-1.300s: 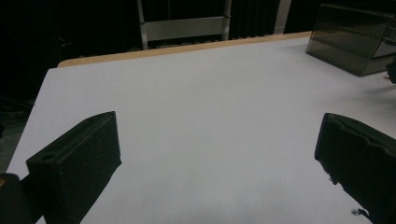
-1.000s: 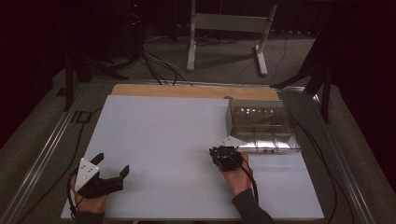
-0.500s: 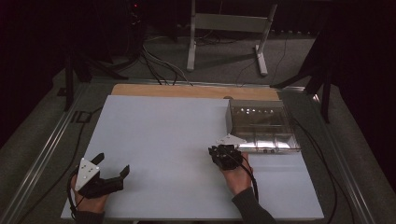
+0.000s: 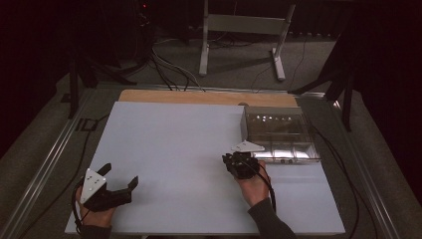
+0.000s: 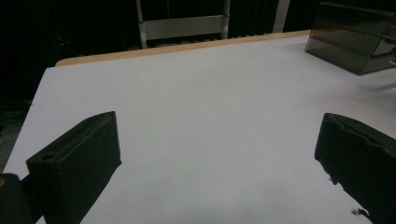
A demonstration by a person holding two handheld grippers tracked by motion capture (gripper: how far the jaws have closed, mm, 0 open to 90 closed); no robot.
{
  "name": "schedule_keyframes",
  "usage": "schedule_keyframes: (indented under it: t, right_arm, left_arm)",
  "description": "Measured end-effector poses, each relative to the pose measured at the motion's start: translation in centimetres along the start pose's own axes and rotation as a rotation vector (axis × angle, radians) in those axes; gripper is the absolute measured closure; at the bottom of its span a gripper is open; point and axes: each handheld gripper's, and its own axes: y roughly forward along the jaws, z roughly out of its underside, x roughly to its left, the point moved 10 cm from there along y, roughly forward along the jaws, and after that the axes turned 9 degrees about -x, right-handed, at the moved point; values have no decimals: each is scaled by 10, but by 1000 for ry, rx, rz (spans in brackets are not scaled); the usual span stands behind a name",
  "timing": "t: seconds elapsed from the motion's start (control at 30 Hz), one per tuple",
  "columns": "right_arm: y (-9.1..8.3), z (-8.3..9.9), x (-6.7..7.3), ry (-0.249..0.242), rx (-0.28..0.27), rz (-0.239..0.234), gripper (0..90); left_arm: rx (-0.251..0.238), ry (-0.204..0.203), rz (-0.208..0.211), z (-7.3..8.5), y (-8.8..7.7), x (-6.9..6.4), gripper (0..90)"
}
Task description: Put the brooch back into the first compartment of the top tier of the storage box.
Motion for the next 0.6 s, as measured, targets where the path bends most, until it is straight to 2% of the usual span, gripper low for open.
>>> schedule_keyframes:
  t: [0.6]
  right_arm:
    - [-5,-13,-2,4,-19,0,815]
  left_arm:
    - [2,2,1,0,0,0,9]
